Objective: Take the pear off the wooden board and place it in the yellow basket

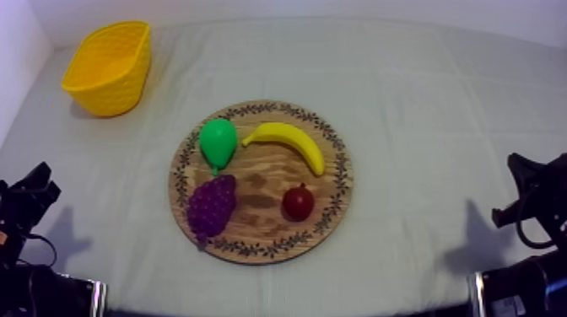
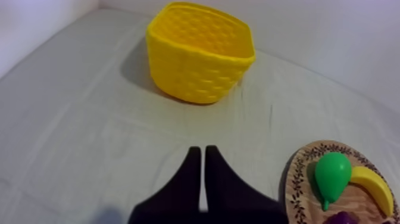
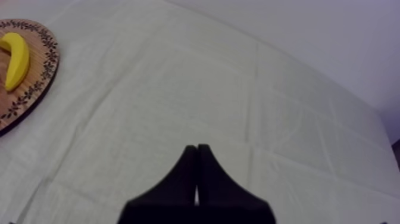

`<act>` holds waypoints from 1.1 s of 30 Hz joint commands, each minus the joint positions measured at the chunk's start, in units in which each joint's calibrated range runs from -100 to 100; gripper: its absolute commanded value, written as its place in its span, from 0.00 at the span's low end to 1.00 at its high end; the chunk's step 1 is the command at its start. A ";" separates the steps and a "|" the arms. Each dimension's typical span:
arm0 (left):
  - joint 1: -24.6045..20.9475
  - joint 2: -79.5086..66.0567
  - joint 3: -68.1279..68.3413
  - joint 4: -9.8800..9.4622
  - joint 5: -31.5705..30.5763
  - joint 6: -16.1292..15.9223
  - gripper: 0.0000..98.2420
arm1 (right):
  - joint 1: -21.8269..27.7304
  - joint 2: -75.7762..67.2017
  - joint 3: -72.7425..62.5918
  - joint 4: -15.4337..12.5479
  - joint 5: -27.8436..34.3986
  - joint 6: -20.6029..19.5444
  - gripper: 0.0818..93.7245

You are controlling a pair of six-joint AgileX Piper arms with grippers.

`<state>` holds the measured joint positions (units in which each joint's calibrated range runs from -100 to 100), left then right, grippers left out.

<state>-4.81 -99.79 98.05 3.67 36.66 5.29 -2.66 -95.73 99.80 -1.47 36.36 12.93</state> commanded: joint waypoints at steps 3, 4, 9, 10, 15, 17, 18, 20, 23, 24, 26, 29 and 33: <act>-0.01 -0.03 0.05 0.02 -0.03 0.02 0.00 | -0.02 -0.03 -0.02 -0.02 0.02 0.04 0.00; -0.01 -0.03 0.05 0.02 -0.03 0.02 0.00 | -0.02 -0.03 -0.02 -0.02 0.02 0.04 0.00; -0.01 -0.03 0.05 0.02 -0.03 0.04 0.00 | -0.02 -0.03 -0.02 -0.02 0.02 0.03 0.00; -0.01 -0.03 0.05 0.02 -0.03 0.03 0.00 | -0.02 -0.03 -0.02 -0.02 0.02 0.02 0.00; -0.02 -0.03 0.09 -0.42 -0.08 -1.08 0.00 | -0.02 -0.03 -0.02 -0.02 0.02 0.02 0.00; 0.10 -0.03 0.43 -2.56 -0.85 -1.56 0.00 | -0.02 -0.03 -0.02 -0.02 0.02 0.00 0.00; 0.22 -0.03 0.62 -3.41 -1.21 -1.06 0.00 | -0.02 -0.03 -0.02 -0.02 0.02 0.02 0.00; 0.72 -0.03 0.84 -4.43 -1.64 1.30 0.00 | -0.02 -0.03 -0.02 -0.02 0.02 0.01 0.00; 2.07 -0.03 0.98 -5.07 -1.91 4.26 0.00 | -0.02 -0.03 -0.02 -0.02 0.02 0.02 0.00; 2.51 -0.03 1.01 -5.17 -1.96 5.40 0.00 | -0.02 -0.03 -0.02 -0.02 0.02 0.02 0.00; 3.39 -0.03 1.03 -5.29 -2.01 6.68 0.00 | -0.02 -0.03 -0.02 -0.02 0.02 0.02 0.00; 4.88 -0.03 0.81 -5.22 -2.04 7.42 0.00 | -0.02 -0.03 -0.02 -0.02 0.02 0.03 0.00; 8.02 0.81 0.52 -5.10 -2.10 7.84 0.00 | -0.02 -0.03 -0.02 -0.02 0.02 0.03 0.00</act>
<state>1.64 -99.46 98.62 -1.47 34.57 12.83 -2.66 -95.73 99.80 -1.47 36.36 12.93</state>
